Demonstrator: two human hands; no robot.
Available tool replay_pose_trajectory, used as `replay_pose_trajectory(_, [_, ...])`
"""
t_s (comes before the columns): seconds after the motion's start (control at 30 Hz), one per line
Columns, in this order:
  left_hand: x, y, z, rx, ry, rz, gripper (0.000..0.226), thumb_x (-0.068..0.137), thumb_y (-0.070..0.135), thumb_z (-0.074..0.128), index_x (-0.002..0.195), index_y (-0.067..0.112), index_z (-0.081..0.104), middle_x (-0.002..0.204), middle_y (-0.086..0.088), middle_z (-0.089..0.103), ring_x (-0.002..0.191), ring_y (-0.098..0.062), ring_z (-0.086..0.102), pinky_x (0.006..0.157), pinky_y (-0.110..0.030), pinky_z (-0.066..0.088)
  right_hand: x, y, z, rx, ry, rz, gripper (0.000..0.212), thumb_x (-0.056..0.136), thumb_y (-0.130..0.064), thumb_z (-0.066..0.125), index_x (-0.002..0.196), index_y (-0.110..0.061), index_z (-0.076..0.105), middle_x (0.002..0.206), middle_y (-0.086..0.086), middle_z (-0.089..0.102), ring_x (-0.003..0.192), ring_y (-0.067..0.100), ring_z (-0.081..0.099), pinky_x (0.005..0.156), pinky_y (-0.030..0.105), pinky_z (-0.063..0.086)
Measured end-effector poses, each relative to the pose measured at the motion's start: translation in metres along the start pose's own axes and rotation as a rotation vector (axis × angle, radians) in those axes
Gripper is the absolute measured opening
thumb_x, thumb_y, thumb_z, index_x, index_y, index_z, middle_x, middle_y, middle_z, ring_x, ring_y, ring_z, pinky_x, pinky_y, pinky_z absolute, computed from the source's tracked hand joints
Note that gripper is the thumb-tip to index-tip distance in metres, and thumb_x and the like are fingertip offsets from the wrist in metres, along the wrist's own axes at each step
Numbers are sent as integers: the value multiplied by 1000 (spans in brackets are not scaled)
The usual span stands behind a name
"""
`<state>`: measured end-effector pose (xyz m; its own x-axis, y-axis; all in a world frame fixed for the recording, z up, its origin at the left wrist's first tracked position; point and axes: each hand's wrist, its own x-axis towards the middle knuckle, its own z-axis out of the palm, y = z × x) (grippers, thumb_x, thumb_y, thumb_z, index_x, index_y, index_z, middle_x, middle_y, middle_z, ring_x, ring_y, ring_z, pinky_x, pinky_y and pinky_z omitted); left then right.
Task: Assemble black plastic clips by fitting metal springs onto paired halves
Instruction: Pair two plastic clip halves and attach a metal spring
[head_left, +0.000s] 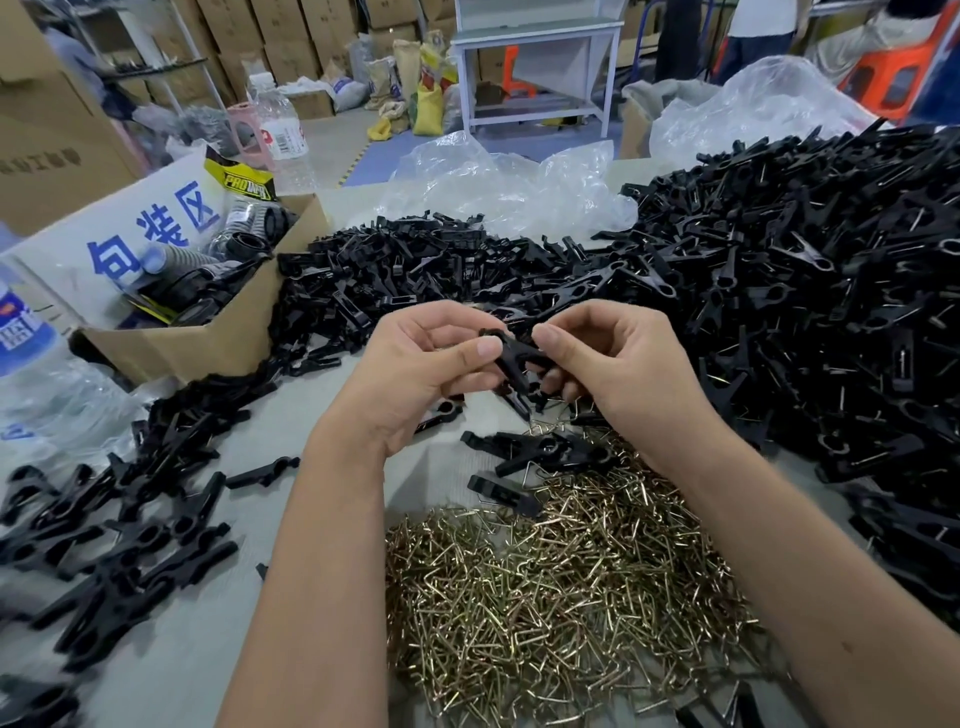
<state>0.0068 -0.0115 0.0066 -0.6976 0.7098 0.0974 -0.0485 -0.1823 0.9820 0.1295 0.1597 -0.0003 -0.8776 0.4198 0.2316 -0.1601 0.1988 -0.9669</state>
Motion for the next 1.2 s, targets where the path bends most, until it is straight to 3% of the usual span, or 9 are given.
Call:
replay_pose_trajectory(0.1, [0,2,-14,-76,157,72,18,73,7,80,91,9,77,87,-17,75,74,-20,76,67,-21,61,-3,-13,-2,-336,-55,-118,18,91,-34,79,85,-20,69,75,-3,72,63,10,65,57,24,51])
replay_pose_trajectory(0.2, [2,3,-25,-156,383,170,26,72,10,80,96,8,73,79,-11,71,75,-19,76,71,-21,60,-11,-38,9,-383,-618,-86,9,86,-25,83,85,-19,76,72,-9,70,59,1,59,56,14,47])
replay_pose_trajectory(0.3, [4,0,-27,-177,487,231,27,72,10,79,98,4,72,80,-10,69,79,-21,75,76,-21,59,-22,-45,37,-625,-928,-98,36,79,-38,89,111,-27,76,91,-10,73,72,0,63,63,12,46])
replay_pose_trajectory(0.47, [3,-1,-25,-184,509,236,23,70,2,81,90,2,69,83,-13,68,84,-26,73,79,-24,60,-30,-35,58,-639,-949,-104,20,82,-18,87,100,-19,78,84,2,74,74,11,66,67,17,50])
replay_pose_trajectory(0.63, [2,-1,-22,-98,476,210,25,67,12,83,90,9,72,73,-2,75,74,-16,74,72,-22,58,-21,-33,36,-448,-923,-21,7,85,-14,84,88,-17,78,75,-17,71,67,4,63,66,18,54])
replay_pose_trajectory(0.73, [3,-1,-20,-86,480,197,25,67,13,83,89,9,72,72,-1,74,71,-14,72,73,-22,58,-19,-32,23,-327,-935,-37,5,89,-15,81,88,-19,78,85,4,73,77,36,63,74,50,56])
replay_pose_trajectory(0.93, [-1,0,-22,-95,401,181,23,67,10,84,86,11,73,76,-2,75,77,-16,74,76,-24,59,-9,-25,6,245,-593,54,2,97,-4,67,94,-4,67,76,2,69,54,9,51,46,15,40])
replay_pose_trajectory(1.07, [0,-2,-20,40,268,173,27,63,10,94,81,19,78,82,-5,77,83,-20,74,78,-26,60,-1,-9,4,338,-88,90,18,91,2,72,105,-9,77,78,12,74,61,14,59,44,19,43])
replay_pose_trajectory(1.2, [1,-4,-17,146,160,186,35,55,25,101,83,21,80,90,-9,79,89,-23,75,83,-29,60,2,0,1,290,144,94,8,92,0,74,94,-6,80,75,12,74,58,12,58,46,18,44])
